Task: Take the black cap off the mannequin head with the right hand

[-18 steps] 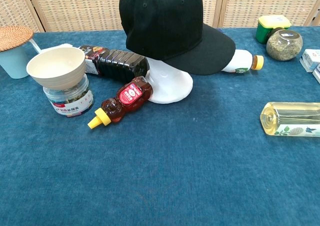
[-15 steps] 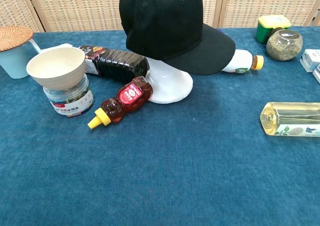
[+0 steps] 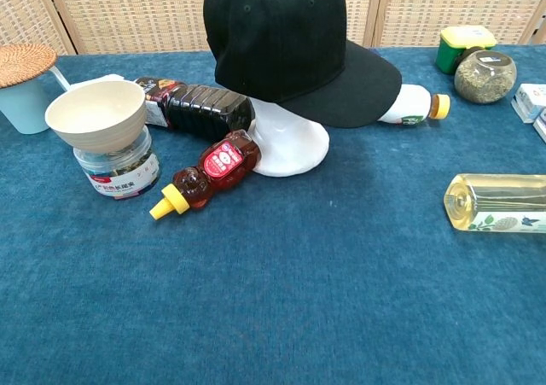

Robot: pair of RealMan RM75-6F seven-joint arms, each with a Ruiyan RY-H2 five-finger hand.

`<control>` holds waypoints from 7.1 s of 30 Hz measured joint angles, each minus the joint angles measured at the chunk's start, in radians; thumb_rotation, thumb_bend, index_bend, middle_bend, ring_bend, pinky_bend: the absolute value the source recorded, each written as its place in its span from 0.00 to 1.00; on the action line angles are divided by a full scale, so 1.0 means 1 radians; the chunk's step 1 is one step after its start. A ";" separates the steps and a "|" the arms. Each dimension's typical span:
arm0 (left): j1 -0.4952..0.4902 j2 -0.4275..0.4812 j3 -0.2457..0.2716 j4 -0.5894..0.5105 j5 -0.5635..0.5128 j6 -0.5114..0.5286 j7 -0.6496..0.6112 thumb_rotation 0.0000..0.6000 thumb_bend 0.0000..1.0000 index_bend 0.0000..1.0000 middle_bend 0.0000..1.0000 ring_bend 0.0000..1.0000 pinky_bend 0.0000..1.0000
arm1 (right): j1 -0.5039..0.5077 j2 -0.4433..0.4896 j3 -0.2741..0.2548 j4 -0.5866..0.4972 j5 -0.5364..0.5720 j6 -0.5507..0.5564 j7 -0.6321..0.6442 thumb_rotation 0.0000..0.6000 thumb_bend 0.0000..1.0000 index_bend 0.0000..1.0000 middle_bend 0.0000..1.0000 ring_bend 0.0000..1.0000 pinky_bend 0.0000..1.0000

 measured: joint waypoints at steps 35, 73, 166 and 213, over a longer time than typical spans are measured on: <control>-0.055 0.125 0.008 0.001 -0.039 -0.122 -0.060 1.00 0.10 0.06 0.00 0.00 0.14 | 0.209 -0.465 0.121 0.244 0.023 -0.001 -0.073 1.00 0.00 0.21 0.26 0.22 0.26; -0.076 0.130 0.013 0.022 -0.070 -0.178 -0.085 1.00 0.10 0.06 0.00 0.00 0.14 | 0.325 -0.753 0.194 0.576 0.090 0.137 0.021 1.00 0.40 0.40 0.48 0.38 0.32; -0.070 0.135 0.022 0.055 -0.065 -0.193 -0.142 1.00 0.09 0.07 0.00 0.00 0.14 | 0.645 -0.434 0.394 0.279 0.023 0.105 -0.232 1.00 0.80 0.62 0.69 0.68 0.79; -0.052 0.158 0.027 -0.003 -0.047 -0.144 -0.098 1.00 0.09 0.07 0.00 0.00 0.14 | 0.459 -0.175 0.133 0.230 0.138 -0.095 -0.201 0.73 0.00 0.03 0.15 0.20 0.45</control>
